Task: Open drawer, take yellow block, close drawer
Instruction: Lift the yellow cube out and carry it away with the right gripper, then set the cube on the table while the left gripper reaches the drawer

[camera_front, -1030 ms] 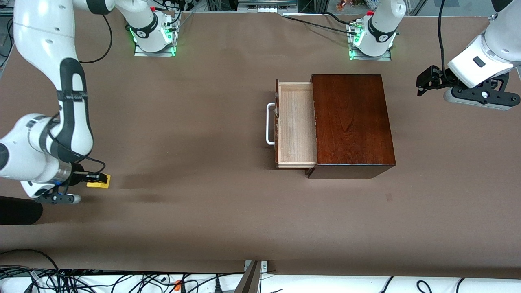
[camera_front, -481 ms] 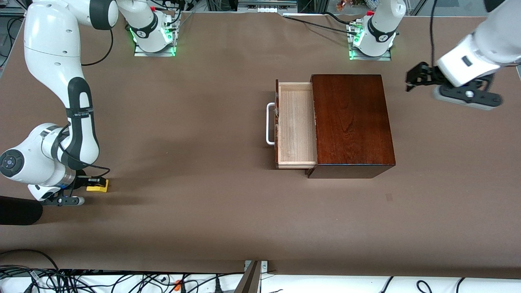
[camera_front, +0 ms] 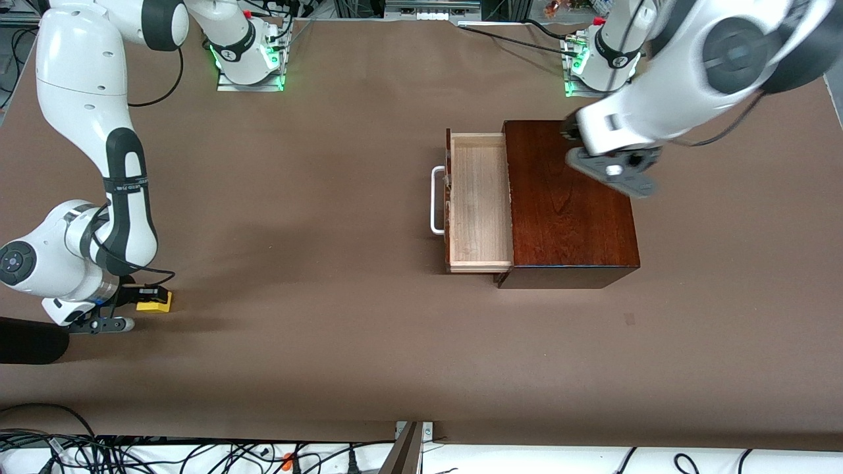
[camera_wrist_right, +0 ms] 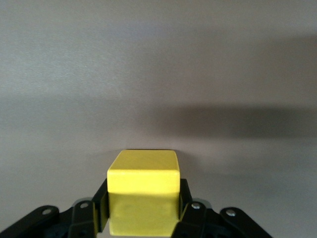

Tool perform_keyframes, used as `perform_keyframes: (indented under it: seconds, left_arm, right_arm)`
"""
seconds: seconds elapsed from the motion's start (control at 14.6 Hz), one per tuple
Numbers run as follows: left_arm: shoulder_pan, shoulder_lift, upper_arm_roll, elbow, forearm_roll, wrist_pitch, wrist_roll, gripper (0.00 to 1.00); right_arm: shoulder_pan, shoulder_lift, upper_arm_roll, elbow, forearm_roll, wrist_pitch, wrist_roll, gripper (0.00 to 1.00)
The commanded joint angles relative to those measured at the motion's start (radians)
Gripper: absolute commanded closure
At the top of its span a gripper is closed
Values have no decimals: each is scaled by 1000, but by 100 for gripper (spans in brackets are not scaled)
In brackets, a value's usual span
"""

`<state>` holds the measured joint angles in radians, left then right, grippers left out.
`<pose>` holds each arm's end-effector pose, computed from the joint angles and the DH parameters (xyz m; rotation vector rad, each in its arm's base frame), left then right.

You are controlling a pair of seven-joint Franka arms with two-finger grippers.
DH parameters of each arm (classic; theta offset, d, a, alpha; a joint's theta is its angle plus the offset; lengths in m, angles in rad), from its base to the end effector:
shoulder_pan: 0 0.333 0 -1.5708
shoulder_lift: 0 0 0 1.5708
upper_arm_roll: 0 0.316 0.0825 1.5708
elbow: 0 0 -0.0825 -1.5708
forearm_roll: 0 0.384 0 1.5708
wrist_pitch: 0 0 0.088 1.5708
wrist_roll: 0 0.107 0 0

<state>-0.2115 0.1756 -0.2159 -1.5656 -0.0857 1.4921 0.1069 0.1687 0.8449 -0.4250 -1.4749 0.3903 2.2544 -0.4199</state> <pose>0.5340 -0.2440 0.5235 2.9263 -0.7971 -0.3989 0.7084 -0.1184 0.2053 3.1240 0.0757 0.0257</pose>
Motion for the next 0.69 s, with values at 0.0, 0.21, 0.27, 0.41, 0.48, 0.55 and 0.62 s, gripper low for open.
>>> perform_keyframes:
  seconds: [0.0,0.21,0.27,0.41,0.48,0.55,0.62]
  left_arm:
    - [-93,108,7,122,-17,-20,79,0]
    - [-164,182,6,139,-35,89,237,0]
    - [-183,192,7,139,-60,118,310,0]
    - [-239,217,7,133,-57,206,388,0]
    - [-252,237,7,133,-57,249,440,0]
    - [-276,257,7,134,-57,298,505,0]
    - [-285,278,7,131,-57,360,581,0]
  right_arm:
    - [-29,8,23,25,24,5,-30,85]
    - [-29,7,23,27,36,5,-31,80]
    - [-28,2,23,27,36,4,-31,80]
    - [-18,0,23,27,38,-1,-30,80]
    - [-17,0,25,27,38,1,-30,80]
    - [-18,0,25,27,38,-1,-30,79]
    - [-17,0,25,27,38,-1,-28,73]
